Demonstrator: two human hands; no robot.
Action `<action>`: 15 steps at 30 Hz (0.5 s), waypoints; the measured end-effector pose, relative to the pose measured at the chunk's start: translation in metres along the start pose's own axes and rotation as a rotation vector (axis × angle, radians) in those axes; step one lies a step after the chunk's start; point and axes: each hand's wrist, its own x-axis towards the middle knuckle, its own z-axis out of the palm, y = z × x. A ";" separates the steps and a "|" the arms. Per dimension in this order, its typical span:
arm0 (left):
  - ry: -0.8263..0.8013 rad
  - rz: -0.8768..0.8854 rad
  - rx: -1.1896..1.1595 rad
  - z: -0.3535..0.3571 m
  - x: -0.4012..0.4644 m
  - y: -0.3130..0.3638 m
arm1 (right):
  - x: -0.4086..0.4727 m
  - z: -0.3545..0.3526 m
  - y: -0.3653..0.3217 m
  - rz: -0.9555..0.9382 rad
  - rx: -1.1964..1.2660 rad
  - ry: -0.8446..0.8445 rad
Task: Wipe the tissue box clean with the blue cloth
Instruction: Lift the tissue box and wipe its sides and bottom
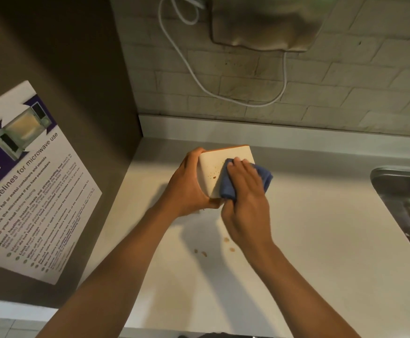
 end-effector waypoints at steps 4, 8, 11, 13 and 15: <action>-0.018 0.003 0.034 -0.003 -0.001 -0.001 | -0.029 -0.005 0.015 -0.157 -0.010 -0.032; 0.015 0.011 0.054 0.002 -0.003 0.000 | -0.017 -0.018 0.031 0.032 0.098 0.139; 0.019 -0.006 0.045 0.003 -0.001 -0.001 | 0.004 -0.007 0.018 0.146 0.117 0.141; 0.026 -0.016 0.040 0.001 0.002 -0.003 | 0.004 0.004 0.005 0.072 0.104 0.076; 0.015 -0.025 0.027 -0.003 0.003 -0.005 | -0.009 0.008 0.001 -0.053 0.083 -0.022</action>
